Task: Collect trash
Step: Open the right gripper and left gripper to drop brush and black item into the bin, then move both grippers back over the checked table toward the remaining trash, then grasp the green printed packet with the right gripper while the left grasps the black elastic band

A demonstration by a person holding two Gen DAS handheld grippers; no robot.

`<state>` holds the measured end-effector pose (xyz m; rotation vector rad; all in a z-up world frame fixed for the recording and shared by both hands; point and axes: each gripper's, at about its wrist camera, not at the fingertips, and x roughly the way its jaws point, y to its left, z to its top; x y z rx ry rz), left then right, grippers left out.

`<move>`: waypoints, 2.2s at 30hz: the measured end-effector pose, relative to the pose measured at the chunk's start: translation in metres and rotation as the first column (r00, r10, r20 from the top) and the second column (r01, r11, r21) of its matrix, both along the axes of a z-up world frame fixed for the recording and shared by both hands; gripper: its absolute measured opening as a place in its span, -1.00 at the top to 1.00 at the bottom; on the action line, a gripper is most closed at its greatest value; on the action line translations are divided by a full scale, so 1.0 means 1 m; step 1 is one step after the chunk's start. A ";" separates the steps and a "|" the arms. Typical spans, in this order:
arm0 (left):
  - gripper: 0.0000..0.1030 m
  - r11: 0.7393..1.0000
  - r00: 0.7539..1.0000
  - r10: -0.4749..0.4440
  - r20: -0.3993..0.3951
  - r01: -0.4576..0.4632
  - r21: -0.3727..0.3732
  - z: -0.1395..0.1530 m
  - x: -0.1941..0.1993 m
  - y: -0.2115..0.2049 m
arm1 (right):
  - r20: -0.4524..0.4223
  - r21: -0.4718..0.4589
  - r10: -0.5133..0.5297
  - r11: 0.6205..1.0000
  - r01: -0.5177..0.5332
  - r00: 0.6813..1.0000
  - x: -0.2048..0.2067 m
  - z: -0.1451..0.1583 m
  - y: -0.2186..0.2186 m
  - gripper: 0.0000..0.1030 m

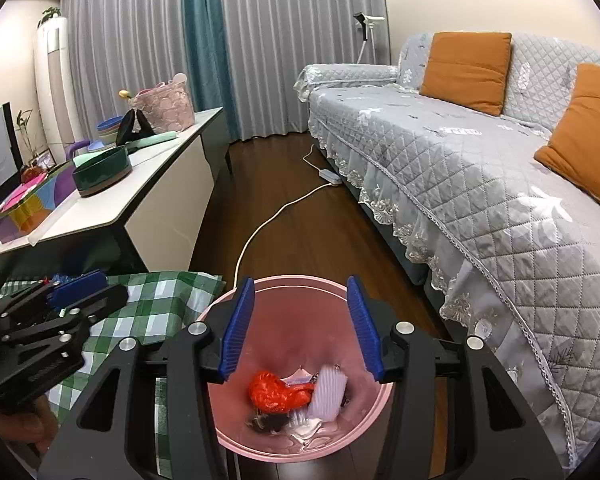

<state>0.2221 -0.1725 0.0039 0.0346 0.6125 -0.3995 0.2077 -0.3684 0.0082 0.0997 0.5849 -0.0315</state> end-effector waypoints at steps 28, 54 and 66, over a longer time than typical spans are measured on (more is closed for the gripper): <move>0.45 0.960 0.958 0.280 0.066 -0.281 0.010 0.026 -0.091 0.193 | 0.056 0.012 0.208 0.978 -0.209 0.976 -0.022 0.015 0.094 0.04; 0.51 0.903 0.903 0.429 -0.028 -0.429 -0.025 -0.027 -0.066 0.259 | -0.022 0.100 0.434 0.897 -0.430 0.901 0.026 -0.030 0.207 0.06; 0.51 0.908 0.907 0.414 -0.077 -0.418 -0.042 -0.049 -0.033 0.250 | -0.083 0.208 0.465 0.873 -0.441 0.882 0.066 -0.068 0.230 0.06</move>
